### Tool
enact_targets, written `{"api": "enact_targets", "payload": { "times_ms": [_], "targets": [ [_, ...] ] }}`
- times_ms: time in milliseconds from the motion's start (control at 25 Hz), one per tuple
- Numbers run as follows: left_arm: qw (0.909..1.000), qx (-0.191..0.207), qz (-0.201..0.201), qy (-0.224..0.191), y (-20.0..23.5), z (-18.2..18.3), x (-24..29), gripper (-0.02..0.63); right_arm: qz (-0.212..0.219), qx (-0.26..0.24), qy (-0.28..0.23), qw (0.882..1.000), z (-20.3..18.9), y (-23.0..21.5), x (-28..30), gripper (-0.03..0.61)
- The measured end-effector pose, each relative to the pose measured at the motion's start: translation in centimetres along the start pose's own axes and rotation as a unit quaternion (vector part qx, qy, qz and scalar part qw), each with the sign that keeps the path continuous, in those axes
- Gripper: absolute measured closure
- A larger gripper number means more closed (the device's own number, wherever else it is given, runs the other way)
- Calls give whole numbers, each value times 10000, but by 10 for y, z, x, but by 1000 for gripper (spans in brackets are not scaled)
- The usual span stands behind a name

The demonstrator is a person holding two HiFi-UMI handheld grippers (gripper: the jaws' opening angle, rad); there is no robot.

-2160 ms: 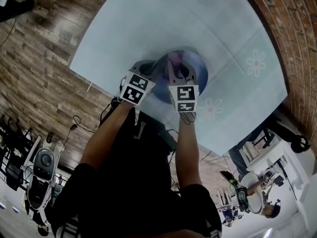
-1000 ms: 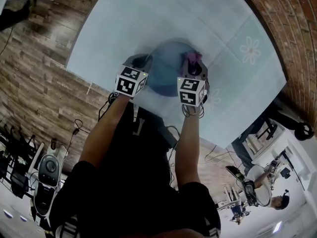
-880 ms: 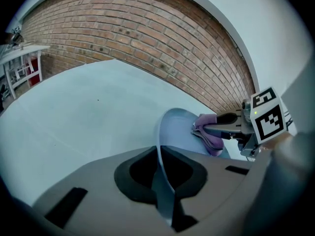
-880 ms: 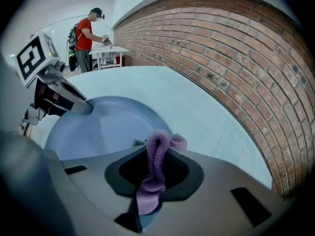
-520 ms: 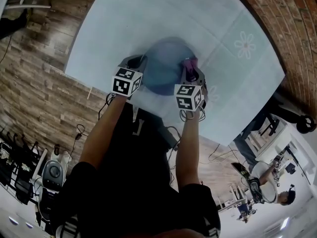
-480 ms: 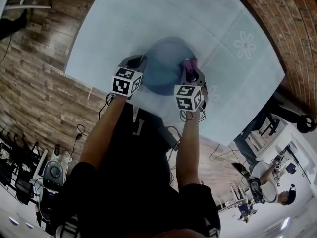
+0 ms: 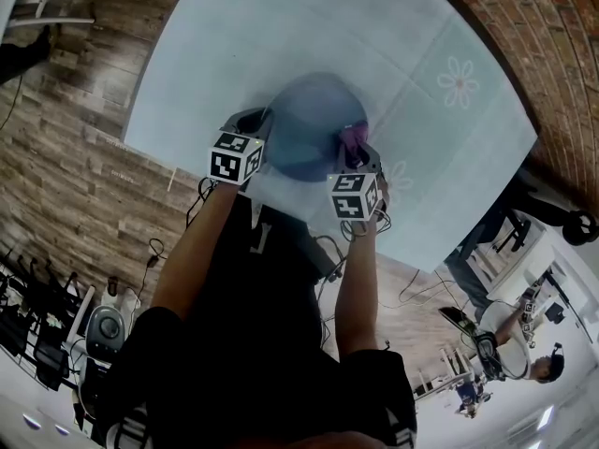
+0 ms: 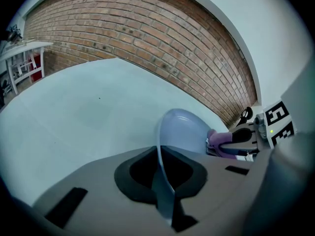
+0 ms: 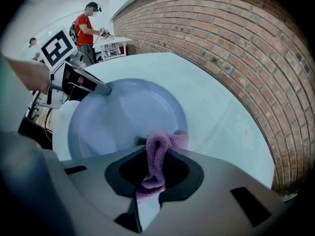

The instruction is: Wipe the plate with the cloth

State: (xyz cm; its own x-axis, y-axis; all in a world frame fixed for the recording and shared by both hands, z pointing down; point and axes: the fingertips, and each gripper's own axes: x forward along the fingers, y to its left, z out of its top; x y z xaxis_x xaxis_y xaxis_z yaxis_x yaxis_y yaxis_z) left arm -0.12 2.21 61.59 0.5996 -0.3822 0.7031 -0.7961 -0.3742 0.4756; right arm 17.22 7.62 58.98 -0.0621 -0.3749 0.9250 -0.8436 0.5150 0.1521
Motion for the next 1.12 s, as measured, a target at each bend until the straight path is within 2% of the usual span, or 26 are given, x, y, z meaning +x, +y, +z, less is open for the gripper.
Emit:
{"api": "enact_targets", "payload": {
  "times_ms": [360, 1120],
  "targets": [
    [9999, -112, 4, 7, -1, -1, 0, 569, 545, 374, 133, 9977, -17, 25, -11, 502],
    [9997, -253, 7, -46, 1, -7, -4, 569, 1437, 513, -13, 9883, -18, 95, -22, 503]
  ]
}}
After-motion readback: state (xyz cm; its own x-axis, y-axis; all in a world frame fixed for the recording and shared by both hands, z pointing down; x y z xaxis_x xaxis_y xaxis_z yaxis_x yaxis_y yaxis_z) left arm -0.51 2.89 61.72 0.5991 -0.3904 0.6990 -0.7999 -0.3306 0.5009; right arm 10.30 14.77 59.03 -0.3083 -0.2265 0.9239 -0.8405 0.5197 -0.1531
